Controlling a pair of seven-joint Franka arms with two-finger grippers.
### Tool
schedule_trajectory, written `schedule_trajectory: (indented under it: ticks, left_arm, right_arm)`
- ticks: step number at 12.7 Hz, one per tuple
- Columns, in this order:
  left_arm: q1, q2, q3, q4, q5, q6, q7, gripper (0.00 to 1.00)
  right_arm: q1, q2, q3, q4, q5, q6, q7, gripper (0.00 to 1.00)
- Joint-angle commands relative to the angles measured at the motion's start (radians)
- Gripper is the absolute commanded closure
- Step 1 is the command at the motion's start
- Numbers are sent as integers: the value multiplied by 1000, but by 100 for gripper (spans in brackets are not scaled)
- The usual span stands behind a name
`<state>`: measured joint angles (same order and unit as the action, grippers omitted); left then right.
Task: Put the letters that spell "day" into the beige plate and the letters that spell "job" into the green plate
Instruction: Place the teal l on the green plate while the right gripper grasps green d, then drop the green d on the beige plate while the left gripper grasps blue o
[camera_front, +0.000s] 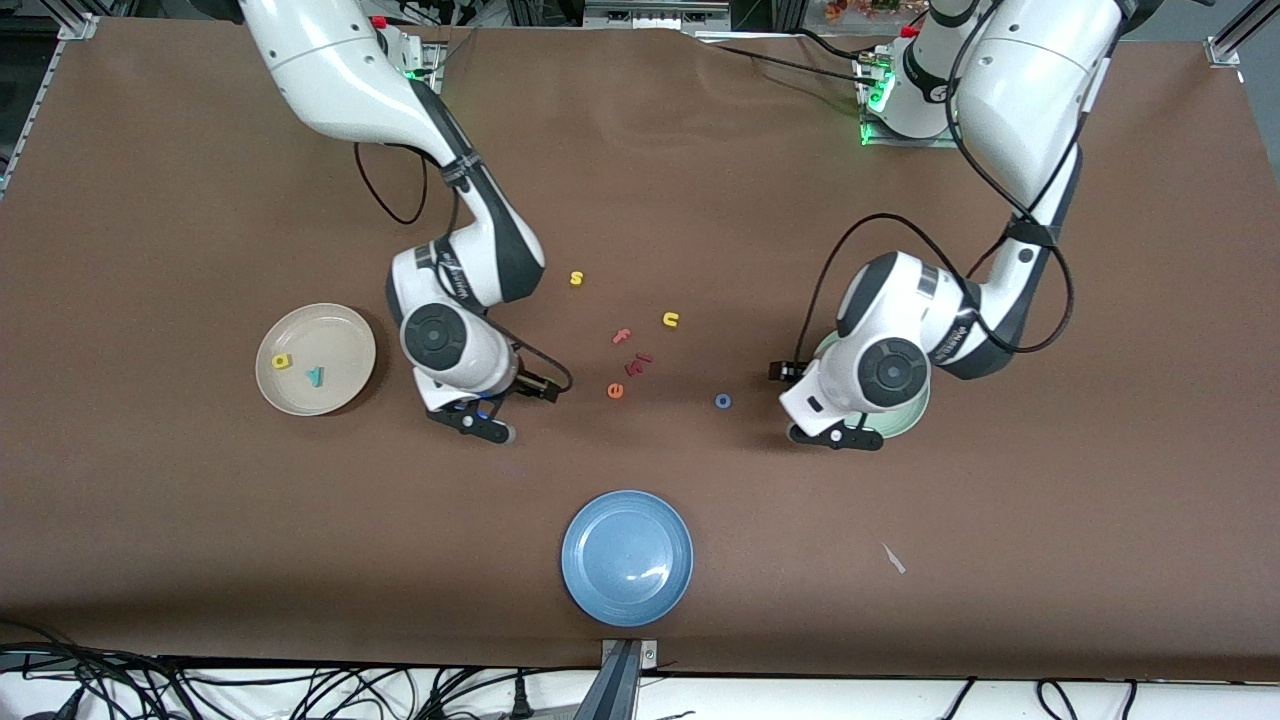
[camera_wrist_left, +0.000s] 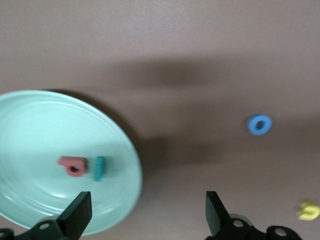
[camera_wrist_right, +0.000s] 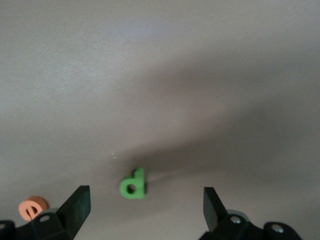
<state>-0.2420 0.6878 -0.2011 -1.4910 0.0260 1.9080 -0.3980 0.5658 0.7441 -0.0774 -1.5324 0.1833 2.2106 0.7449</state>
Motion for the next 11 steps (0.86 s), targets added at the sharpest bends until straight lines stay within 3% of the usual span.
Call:
schedule_trajectory:
  ticks: [1, 7, 11]
  left_arm:
    - [-33, 44, 5, 49, 3, 41, -123, 0]
    - [-43, 72, 5, 49, 5, 108, -249, 0]
    - [-39, 72, 5, 49, 5, 109, -249, 0]
  right_arm:
    - [22, 41, -7, 38, 1, 33, 56, 0]
    - [31, 55, -5, 37, 8, 47, 65, 1]
    - [31, 74, -5, 37, 12, 67, 65, 12]
